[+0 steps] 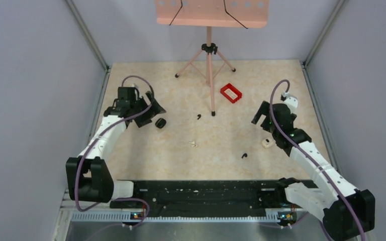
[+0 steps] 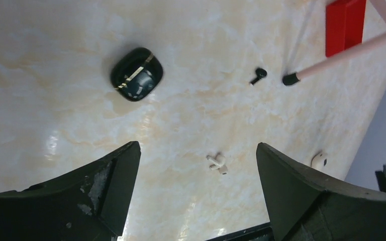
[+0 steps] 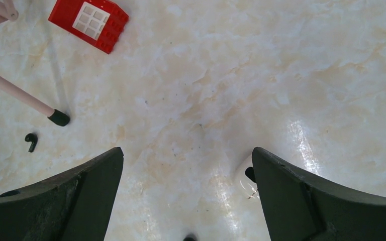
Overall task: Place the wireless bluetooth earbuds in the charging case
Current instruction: Pick up the charging case from the corner of the board.
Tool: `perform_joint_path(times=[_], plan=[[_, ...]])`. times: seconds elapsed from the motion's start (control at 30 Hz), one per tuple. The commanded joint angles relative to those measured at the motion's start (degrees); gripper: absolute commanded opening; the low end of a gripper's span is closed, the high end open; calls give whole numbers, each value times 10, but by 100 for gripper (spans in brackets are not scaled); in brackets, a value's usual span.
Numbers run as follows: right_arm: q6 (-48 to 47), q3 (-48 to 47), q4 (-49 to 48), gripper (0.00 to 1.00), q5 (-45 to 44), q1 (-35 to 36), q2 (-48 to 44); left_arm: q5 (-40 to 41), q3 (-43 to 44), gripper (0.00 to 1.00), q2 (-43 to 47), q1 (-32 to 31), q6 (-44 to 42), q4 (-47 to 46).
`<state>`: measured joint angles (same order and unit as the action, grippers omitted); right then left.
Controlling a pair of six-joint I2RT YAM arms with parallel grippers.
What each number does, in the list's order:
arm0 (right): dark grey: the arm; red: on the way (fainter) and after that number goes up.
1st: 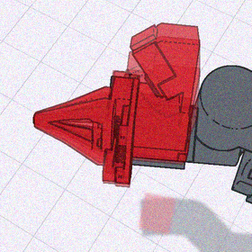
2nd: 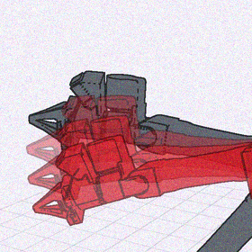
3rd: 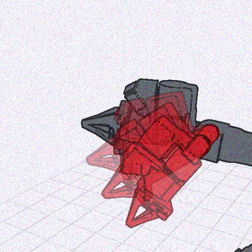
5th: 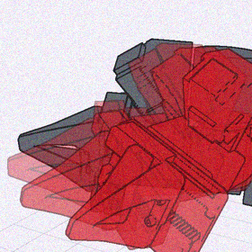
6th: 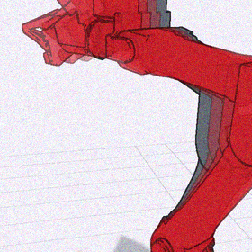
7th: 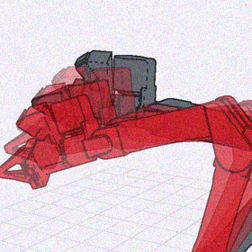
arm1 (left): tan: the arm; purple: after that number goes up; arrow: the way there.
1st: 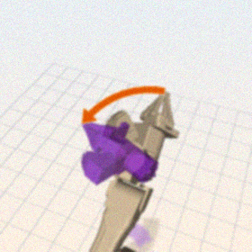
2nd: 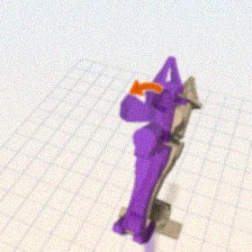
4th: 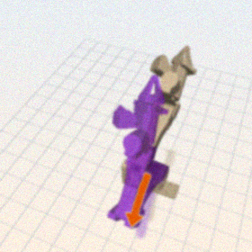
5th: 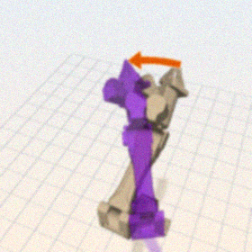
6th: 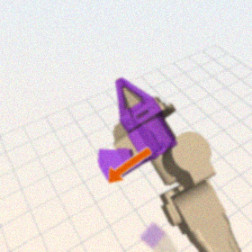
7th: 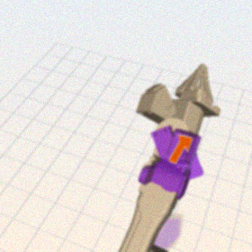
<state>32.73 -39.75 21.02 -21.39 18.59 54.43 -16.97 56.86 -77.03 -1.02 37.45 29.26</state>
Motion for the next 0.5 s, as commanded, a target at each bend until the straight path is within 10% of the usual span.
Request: perform_joint_path(times=[0.0,0.47], plan=[[43,-14,19,99,-14,1,16,28,1,91,43,-100,-35,-28],[210,-44,219,96,-52,-13,130,82,-6,99,44,-219,26,-90]])
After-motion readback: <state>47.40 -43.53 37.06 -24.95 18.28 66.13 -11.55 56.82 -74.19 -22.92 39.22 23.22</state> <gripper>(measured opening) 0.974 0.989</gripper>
